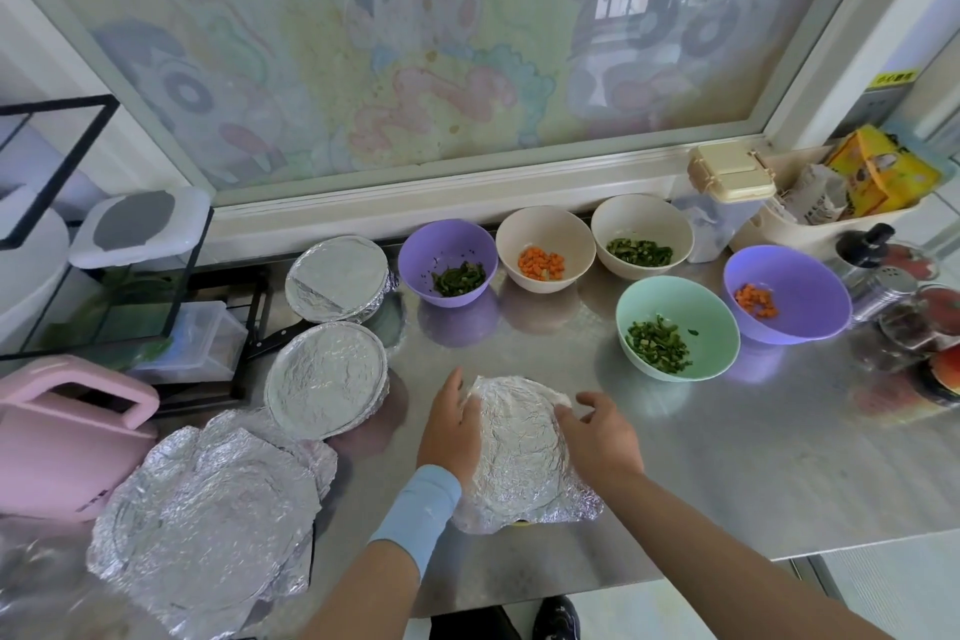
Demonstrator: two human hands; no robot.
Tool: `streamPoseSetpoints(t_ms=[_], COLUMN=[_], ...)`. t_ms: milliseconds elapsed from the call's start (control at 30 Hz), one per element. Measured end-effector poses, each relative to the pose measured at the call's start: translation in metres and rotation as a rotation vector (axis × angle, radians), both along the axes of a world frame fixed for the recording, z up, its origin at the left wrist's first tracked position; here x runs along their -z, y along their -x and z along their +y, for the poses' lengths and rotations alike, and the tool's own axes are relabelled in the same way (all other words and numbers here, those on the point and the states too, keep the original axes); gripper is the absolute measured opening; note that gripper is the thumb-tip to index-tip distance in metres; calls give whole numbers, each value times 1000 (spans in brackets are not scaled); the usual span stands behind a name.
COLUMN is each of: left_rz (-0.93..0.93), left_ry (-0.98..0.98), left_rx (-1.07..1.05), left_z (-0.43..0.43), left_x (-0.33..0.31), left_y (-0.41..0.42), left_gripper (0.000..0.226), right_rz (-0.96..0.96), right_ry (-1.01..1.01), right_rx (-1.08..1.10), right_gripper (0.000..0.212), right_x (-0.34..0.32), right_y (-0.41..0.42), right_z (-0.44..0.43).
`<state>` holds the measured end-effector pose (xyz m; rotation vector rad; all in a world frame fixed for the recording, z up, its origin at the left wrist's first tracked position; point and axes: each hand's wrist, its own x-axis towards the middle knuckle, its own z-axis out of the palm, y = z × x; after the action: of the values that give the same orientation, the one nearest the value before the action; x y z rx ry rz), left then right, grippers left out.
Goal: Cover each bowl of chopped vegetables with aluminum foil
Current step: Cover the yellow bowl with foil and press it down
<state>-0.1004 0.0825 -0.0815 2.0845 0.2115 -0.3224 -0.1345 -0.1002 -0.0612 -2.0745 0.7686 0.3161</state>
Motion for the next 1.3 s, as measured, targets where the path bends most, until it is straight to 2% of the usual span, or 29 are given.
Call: streamPoseSetpoints(t_ms=[67,167,233,333,467,533,633,700,833,967,1067,1200,1300], left_rz=[190,303,256,237,151,88,92,117,153,110,133,105,-18], left_ry=[86,69,72,239,289,320,360,312,61,79,196,80,11], left_rx=[-80,-64,-99,-171,-236,-263,-349,-376,-272,-219,-298,-232,-219], left_z=[4,12,15,18,19,18,16,17,22,24,24,28,26], left_x=[-1,1,2,-1,-3,-5,-9,-10,-14,-19,-21,-14,-10], left_y=[-8,-9,-6,-2,3,6,9,7,-1,-8,-6,5,10], left_gripper=[44,44,34,19,17,18,16,15,25,32,29,30,32], right_rz=[-22,-65,-104,-153,-170,-171,-152,-149,-145,-166,-125,-67,-60], right_ry=[-9,-71,-101,-99,-55,3,85,109,177,213,202,220,241], right_rx=[9,36,47,64,64,32,0,-11,-112,-148,-99,-95,-132], right_gripper=[36,26,23,14,3,5,9,11,20,31,30,33,30], right_x=[1,2,2,-2,-8,-8,-5,-5,-6,-5,-4,0,2], right_y=[-2,-2,-3,-5,-6,-6,-6,-7,-6,-4,-4,-2,-4], right_z=[-3,-4,-4,-3,1,2,4,5,4,1,-5,-9,-6])
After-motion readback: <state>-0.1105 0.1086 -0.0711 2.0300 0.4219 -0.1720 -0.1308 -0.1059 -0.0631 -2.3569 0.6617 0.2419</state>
